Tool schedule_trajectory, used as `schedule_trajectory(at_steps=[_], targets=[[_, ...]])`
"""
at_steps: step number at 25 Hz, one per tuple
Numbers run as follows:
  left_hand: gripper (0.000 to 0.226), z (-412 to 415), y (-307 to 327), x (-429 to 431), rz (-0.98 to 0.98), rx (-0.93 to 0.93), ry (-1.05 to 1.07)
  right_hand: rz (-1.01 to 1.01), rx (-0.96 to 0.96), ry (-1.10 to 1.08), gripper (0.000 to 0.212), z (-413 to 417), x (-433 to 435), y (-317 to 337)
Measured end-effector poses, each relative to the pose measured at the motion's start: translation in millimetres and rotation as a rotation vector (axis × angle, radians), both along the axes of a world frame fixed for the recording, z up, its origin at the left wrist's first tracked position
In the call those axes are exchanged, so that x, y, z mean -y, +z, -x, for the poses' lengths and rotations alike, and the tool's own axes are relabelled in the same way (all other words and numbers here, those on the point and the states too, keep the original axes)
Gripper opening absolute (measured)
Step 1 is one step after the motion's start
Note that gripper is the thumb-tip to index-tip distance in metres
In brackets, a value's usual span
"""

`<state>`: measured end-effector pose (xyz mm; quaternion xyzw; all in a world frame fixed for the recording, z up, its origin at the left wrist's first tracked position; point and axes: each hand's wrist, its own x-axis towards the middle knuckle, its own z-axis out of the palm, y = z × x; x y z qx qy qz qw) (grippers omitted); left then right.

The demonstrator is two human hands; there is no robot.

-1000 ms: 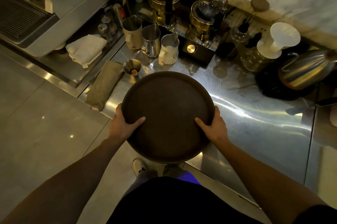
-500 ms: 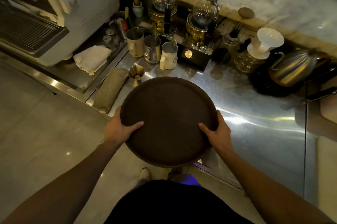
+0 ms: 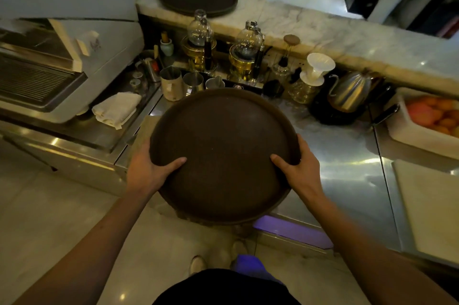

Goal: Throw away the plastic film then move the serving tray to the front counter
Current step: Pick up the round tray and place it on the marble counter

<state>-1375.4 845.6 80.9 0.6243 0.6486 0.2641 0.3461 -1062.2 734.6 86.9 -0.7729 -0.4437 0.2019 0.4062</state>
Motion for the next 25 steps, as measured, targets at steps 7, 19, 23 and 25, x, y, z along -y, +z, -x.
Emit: schedule_trajectory(at_steps=[7, 19, 23, 25], targets=[[0.095, -16.3, 93.4, -7.6, -0.183, 0.087, -0.001, -0.168, -0.036, -0.031, 0.081, -8.9, 2.4, 80.6], [0.099, -62.0, 221.6, -35.3, -0.37, 0.163, 0.046, -0.375, 0.041, -0.027, 0.082, -66.0, -45.3, 200.2], [0.095, -80.7, 246.5, -44.7, -0.423, 0.187, 0.068, -0.407, 0.059, -0.026, 0.088, -85.1, -61.4, 225.8], [0.097, -87.8, 255.9, -48.6, -0.439, 0.19, 0.059, -0.416, 0.06, -0.031, 0.091, -91.7, -66.7, 235.7]])
